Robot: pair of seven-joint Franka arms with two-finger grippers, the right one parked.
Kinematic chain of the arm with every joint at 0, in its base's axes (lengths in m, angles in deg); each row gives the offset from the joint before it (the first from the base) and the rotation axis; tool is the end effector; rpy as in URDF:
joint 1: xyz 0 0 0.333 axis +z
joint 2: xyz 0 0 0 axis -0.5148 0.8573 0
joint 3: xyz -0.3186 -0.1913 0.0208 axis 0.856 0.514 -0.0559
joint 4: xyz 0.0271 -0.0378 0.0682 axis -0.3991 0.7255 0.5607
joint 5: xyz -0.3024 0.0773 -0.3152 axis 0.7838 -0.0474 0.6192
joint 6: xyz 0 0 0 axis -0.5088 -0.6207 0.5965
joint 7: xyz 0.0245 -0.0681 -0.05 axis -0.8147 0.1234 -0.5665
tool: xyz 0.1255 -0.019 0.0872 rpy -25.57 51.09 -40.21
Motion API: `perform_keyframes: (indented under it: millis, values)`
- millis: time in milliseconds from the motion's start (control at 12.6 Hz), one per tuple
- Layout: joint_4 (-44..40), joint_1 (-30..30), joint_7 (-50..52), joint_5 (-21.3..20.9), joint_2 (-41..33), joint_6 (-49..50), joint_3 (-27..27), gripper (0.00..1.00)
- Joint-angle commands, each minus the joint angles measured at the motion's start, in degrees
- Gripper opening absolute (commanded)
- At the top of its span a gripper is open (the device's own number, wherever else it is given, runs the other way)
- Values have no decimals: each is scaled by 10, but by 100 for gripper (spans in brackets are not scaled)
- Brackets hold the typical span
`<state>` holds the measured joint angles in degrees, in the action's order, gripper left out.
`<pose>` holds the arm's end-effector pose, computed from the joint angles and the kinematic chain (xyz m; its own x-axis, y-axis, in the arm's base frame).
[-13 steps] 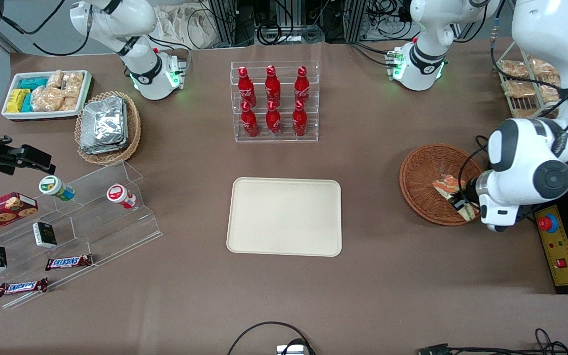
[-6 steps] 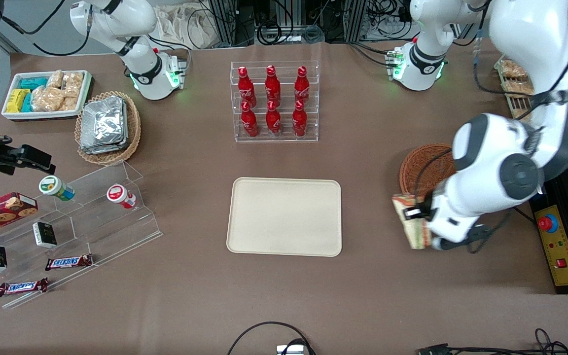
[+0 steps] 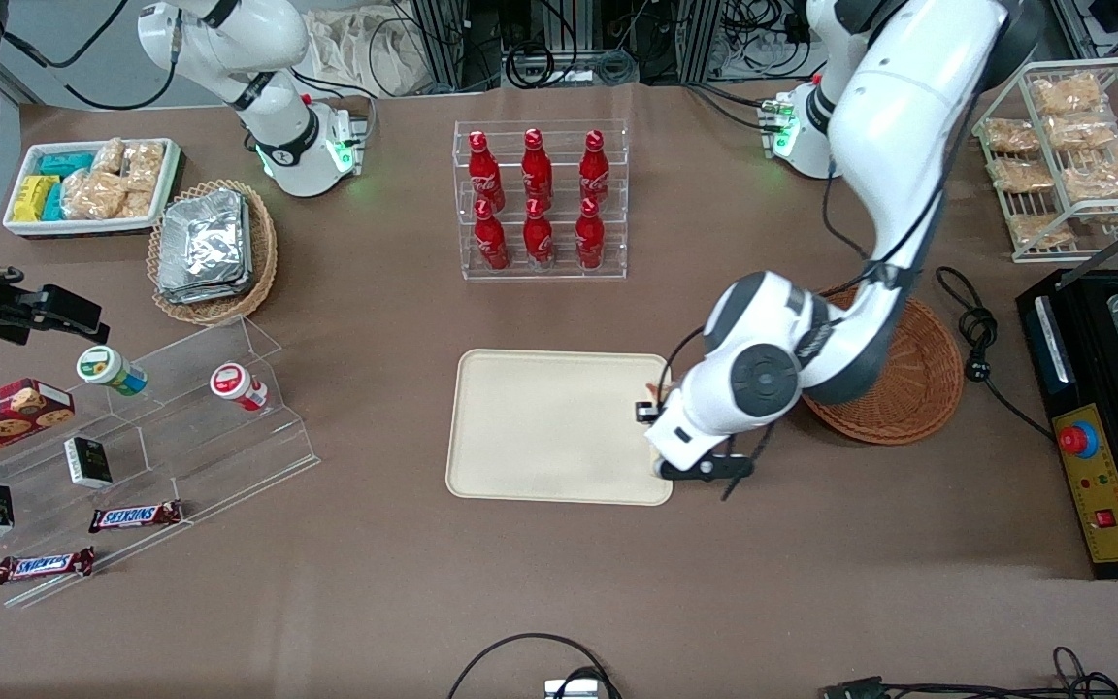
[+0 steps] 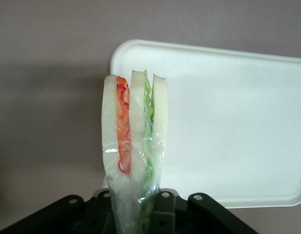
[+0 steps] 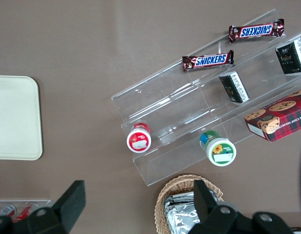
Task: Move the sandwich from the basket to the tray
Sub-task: 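Carry the held sandwich over to the cream tray and lower it, then open the left gripper to release the sandwich onto the tray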
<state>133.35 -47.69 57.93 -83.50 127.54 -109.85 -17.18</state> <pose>0.6788 -0.4076 0.2578 0.9825 0.0084 -0.1861 0.0343 -0.9900 0.1366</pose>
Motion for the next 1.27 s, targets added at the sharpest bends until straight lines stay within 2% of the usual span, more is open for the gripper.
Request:
perform_keyframes:
  millis: [0,317,396,554,634,1030,1188]
  values:
    - [-32,-19,8,-1,44,3,-6,0]
    - [-30,-32,9,-3,68,8,-6,0]
    - [-32,-32,12,3,66,8,-6,15]
    - [-33,-29,43,-2,66,3,-6,86]
    - [-32,-29,43,-4,65,7,-7,100]
    - [-40,-22,50,-6,41,14,-17,100]
    - [-36,-20,70,-9,12,80,-43,100]
